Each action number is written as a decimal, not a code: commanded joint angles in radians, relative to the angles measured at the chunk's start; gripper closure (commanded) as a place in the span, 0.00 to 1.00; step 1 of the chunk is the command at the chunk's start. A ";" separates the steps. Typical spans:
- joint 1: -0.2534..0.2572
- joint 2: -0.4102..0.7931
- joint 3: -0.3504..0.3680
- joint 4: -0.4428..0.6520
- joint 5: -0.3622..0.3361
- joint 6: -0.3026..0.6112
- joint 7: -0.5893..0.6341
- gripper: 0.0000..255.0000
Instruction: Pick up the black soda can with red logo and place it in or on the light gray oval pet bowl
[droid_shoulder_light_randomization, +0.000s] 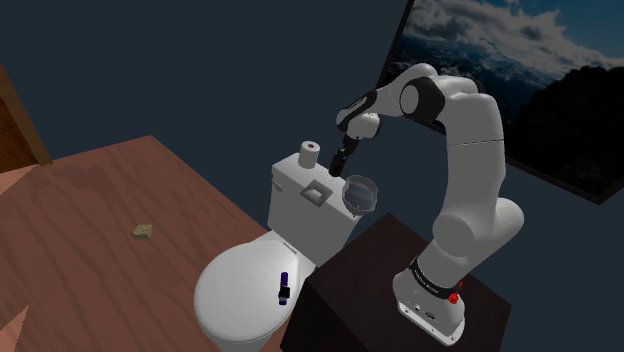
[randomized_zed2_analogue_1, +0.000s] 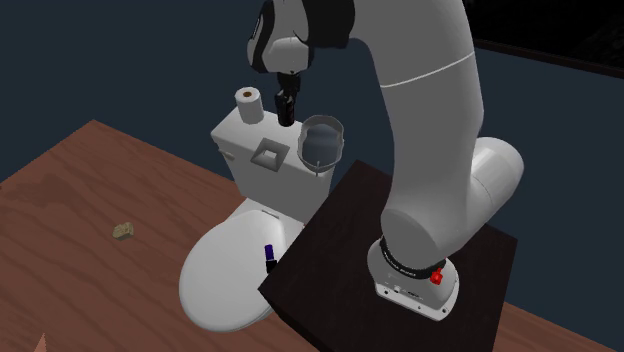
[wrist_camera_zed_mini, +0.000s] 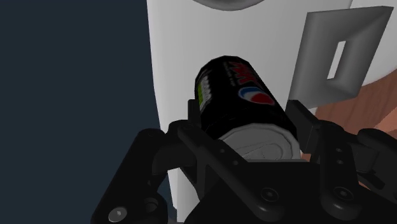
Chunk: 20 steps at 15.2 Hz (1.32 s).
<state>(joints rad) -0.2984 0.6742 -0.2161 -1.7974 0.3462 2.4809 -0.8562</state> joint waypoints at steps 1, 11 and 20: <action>0.005 -0.021 -0.006 -0.005 -0.007 -0.016 0.006 1.00; 0.024 -0.117 -0.034 -0.012 -0.043 -0.103 0.035 1.00; 0.038 -0.193 -0.055 0.000 -0.076 -0.188 0.062 1.00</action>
<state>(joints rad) -0.2629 0.4943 -0.2687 -1.7939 0.2747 2.3016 -0.7978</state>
